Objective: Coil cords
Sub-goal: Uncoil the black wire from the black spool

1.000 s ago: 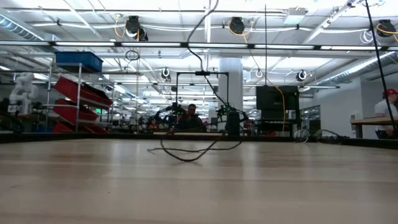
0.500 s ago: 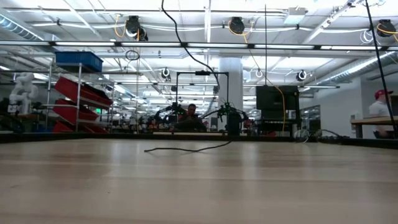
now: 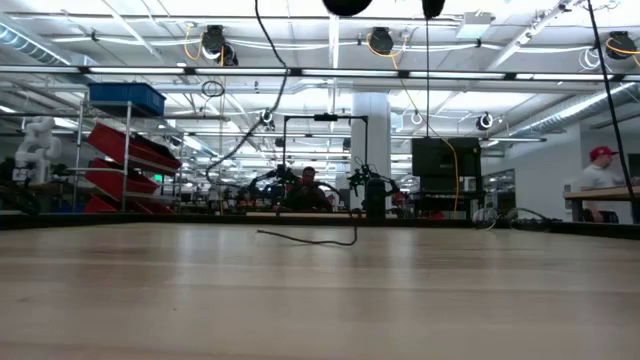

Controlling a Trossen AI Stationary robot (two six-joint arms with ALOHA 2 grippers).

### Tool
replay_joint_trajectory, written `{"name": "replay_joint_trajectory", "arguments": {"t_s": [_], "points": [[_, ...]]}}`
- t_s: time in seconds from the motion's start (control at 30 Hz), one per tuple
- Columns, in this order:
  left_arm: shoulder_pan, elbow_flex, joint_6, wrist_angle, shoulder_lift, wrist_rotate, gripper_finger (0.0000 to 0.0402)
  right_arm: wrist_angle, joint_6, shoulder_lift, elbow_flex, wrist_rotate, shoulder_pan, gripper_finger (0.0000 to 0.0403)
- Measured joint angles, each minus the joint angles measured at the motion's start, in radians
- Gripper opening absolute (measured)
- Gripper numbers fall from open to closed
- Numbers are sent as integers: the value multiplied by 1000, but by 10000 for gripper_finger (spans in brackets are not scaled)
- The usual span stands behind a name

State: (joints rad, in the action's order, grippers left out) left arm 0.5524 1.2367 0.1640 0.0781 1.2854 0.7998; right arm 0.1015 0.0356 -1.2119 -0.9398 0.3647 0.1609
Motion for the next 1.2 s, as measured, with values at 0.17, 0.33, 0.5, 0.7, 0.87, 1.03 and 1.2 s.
{"name": "replay_joint_trajectory", "arguments": {"t_s": [0.17,0.33,0.5,0.7,0.87,1.03,1.2], "points": [[38,0,50,-68,-7,21,2,34,5,-61,0,-1,-25,0],[52,0,62,-148,15,-8,2,83,29,-120,0,0,-47,0],[39,0,62,-233,73,-123,2,104,71,-157,0,-1,-75,0],[-4,0,59,-298,162,-291,2,85,85,-161,0,-7,-121,0],[-56,0,60,-277,244,-379,2,99,85,-158,0,-9,-145,0],[-123,0,61,-246,337,-554,2,109,82,-114,0,-48,-150,0],[-171,0,60,-243,413,-644,2,71,77,-20,0,-64,-146,0]]}}
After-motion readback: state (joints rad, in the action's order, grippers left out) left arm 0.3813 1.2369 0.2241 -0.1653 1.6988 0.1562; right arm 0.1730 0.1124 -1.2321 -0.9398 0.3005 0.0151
